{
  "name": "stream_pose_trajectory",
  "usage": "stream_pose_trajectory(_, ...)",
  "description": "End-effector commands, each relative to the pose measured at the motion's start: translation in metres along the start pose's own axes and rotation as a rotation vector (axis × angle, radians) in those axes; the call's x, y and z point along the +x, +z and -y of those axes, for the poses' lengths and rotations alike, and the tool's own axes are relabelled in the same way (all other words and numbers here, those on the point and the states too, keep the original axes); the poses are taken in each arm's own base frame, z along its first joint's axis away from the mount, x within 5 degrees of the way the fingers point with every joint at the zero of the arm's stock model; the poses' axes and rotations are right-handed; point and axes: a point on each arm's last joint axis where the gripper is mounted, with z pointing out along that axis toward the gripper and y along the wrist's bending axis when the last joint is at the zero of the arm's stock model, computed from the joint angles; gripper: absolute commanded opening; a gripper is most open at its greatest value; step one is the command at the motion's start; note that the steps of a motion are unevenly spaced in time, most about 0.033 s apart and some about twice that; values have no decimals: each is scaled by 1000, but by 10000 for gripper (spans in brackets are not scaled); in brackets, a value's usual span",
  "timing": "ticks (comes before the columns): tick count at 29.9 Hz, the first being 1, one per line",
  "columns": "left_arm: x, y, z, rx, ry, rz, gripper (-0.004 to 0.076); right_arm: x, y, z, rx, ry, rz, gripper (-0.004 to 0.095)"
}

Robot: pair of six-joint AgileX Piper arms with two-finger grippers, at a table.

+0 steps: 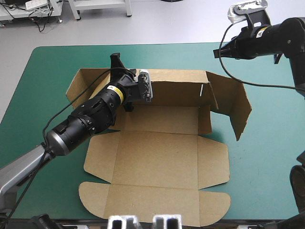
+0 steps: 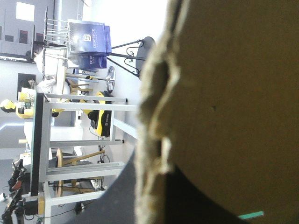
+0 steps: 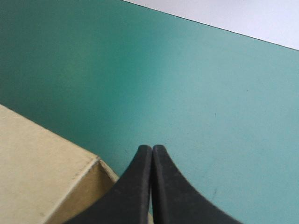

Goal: Fold the box

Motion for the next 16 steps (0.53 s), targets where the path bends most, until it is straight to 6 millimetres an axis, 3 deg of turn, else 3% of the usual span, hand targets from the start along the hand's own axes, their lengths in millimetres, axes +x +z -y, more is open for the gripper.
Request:
stream_pose_trajectory(1,-2,-13,-12,-111,14,52,-10,-3,-4,17,-13,51,27,-24)
stream_pose_trajectory(5,9,-8,4,-123,-5,-7,-10,-2,23,32,-77,115,-7,-24)
stream_pose_trajectory(9,19,-3,25,-100,-52,-47,-10,1,56,36,-149,135,-55,-24)
stream_pose_trajectory(16,25,-2,27,-132,-94,-91,-10,10,103,41,-238,204,-132,-24)
